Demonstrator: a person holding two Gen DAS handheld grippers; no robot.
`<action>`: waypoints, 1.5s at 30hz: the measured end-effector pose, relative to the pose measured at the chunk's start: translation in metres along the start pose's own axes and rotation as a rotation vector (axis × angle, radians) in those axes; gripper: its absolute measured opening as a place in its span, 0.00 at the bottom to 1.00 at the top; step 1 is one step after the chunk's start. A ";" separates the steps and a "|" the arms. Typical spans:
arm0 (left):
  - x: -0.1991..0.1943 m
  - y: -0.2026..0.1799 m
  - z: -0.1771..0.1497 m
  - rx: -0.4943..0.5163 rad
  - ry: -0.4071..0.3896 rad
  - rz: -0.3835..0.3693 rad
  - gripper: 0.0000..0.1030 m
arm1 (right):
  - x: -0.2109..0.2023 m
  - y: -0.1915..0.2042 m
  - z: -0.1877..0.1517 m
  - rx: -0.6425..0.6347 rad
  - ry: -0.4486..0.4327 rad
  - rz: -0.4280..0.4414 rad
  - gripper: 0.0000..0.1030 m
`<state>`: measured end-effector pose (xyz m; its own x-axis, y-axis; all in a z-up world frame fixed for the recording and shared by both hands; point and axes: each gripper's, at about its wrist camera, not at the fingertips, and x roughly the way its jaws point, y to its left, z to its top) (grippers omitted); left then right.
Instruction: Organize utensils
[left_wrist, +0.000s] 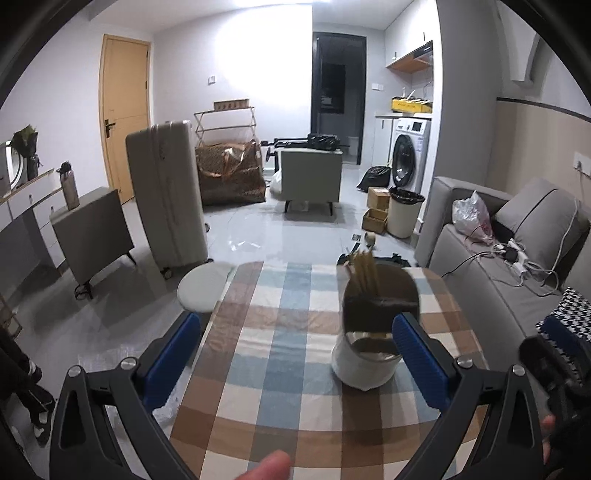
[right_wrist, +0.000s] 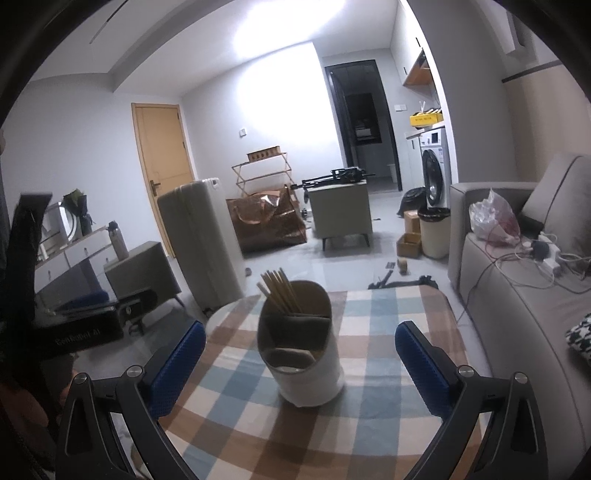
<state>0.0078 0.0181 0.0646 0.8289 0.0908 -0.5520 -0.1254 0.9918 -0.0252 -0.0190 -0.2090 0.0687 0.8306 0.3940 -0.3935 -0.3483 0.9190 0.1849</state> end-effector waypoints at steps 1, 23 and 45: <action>0.003 0.000 -0.001 -0.004 0.011 -0.001 0.98 | 0.002 -0.001 -0.003 0.005 0.011 0.001 1.00; 0.012 -0.001 -0.005 -0.032 0.045 -0.020 0.98 | 0.015 -0.007 -0.017 0.019 0.053 -0.007 1.00; 0.019 -0.001 -0.006 -0.024 0.059 -0.026 0.98 | 0.015 -0.011 -0.016 0.042 0.049 -0.022 1.00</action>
<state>0.0203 0.0186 0.0491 0.7985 0.0593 -0.5991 -0.1185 0.9912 -0.0598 -0.0092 -0.2130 0.0465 0.8152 0.3751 -0.4412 -0.3110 0.9263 0.2127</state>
